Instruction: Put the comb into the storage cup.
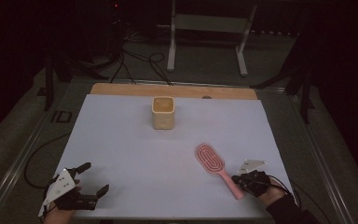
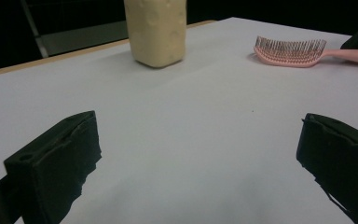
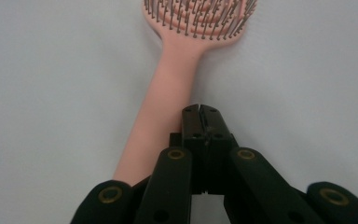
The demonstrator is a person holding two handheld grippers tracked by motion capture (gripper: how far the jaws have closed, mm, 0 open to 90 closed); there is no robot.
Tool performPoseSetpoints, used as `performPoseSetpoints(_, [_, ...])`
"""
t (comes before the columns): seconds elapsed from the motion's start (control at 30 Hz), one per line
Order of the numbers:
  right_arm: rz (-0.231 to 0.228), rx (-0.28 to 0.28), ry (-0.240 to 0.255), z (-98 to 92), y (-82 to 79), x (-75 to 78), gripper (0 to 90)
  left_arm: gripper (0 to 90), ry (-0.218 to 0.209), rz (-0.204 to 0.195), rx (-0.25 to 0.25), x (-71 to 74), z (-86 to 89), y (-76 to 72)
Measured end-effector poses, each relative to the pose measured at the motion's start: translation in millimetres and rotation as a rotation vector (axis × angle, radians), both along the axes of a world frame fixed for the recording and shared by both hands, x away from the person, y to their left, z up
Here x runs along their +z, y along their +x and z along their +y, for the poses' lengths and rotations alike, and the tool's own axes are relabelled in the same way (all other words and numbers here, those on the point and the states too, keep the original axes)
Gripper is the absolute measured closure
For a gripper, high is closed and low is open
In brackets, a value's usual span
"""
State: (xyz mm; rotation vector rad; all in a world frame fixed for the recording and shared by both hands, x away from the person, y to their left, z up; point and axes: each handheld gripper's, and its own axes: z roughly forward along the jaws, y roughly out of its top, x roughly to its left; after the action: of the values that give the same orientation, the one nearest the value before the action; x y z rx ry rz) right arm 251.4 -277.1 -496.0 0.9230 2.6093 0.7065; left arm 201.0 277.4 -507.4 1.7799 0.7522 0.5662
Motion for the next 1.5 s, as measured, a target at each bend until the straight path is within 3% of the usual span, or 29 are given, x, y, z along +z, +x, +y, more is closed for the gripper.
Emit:
performPoseSetpoints(0.4, [0.016, 0.036, -0.007, 9.6, -5.9, 0.5, 90.0, 0.0, 0.002, 0.001, -0.001, -0.2, 0.0, 0.2])
performPoseSetpoints(0.5, [0.002, 0.016, -0.020, 7.2, -4.6, 0.7, 90.0, 0.0, -0.002, 0.002, 0.001, -0.3, 0.5, 0.2])
performPoseSetpoints(0.97, [-0.053, -0.050, 0.008, 6.8, -6.8, 33.9, 82.4, 0.0, 0.000, 0.001, 0.000, -0.2, 0.3, 0.2])
performPoseSetpoints(1.07, [-0.062, -0.060, 0.017, 9.4, -7.8, 39.1, 76.0, 0.0, -0.001, 0.005, 0.001, -0.5, 0.5, 0.4])
performPoseSetpoints(1.1, [-0.075, -0.076, 0.043, 12.6, -8.2, 45.9, 64.9, 0.0, -0.002, 0.003, 0.001, -0.2, 0.5, 0.2])
performPoseSetpoints(1.2, [-0.100, -0.091, 0.058, 15.7, -8.9, 52.5, 50.3, 0.0, -0.001, 0.003, -0.001, -0.2, 0.4, 0.1])
performPoseSetpoints(1.5, [-0.137, -0.136, 0.115, 25.1, -9.8, 64.5, 13.3, 0.0, 0.003, 0.004, -0.004, -0.2, -0.3, -0.2])
